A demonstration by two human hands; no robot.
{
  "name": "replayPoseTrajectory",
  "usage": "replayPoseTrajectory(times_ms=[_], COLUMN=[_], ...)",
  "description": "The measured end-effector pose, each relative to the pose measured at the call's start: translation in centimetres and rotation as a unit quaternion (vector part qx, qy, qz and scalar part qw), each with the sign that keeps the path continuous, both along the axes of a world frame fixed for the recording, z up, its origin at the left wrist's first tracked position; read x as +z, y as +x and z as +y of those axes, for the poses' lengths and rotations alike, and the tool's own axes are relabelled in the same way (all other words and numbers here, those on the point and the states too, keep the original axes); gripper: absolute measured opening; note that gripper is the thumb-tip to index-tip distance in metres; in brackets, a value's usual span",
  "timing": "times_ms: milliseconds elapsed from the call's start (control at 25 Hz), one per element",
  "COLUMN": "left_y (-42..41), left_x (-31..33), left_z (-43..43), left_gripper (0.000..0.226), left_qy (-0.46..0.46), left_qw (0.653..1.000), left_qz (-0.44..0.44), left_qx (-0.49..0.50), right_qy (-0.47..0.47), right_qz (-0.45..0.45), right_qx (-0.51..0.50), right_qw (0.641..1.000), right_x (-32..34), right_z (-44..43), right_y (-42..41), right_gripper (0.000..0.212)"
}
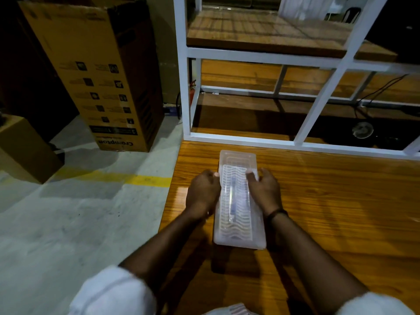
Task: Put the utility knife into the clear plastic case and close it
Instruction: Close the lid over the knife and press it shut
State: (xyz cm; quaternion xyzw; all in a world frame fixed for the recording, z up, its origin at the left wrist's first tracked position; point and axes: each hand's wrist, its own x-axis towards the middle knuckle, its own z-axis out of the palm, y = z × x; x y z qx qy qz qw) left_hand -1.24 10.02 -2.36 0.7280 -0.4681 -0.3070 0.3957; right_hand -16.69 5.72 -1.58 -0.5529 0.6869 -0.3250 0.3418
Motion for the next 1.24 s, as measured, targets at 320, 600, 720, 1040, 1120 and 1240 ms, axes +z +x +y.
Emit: replayPoseTrajectory(times_ms=[320,600,720,1040,1120,1240], left_y=[0.1,-0.1,0.1,0.7,0.9,1.0], left_x=[1.6,0.9,0.4,0.3,0.6,0.2], left_z=[-10.8,-12.4,-12.7,-10.6,-8.4,-4.6], left_gripper=[0.042,0.043,0.045,0.039,0.040,0.048], left_qy=[0.078,0.112,0.117,0.066,0.053,0.045], left_qw=[0.992,0.988,0.983,0.984,0.990,0.997], left_qz=[0.073,0.081,0.119,0.144,0.111,0.041], left_qx=[0.070,0.068,0.078,0.087,0.072,0.044], right_qy=[0.087,0.103,0.093,0.037,0.045,0.049], right_qz=[-0.096,-0.139,-0.094,-0.111,-0.145,-0.109], right_qx=[-0.090,-0.102,-0.095,-0.075,-0.064,-0.022], right_qw=[0.988,0.980,0.987,0.990,0.986,0.993], right_x=[-0.2,-3.2,-0.3,-0.5,-1.3,-3.1], right_z=[-11.8,-13.8,-11.3,-9.3,-7.5,-3.9], right_y=[0.7,0.6,1.4,1.0,0.4,-1.0], right_gripper=[0.054,0.054,0.042,0.039,0.047,0.053])
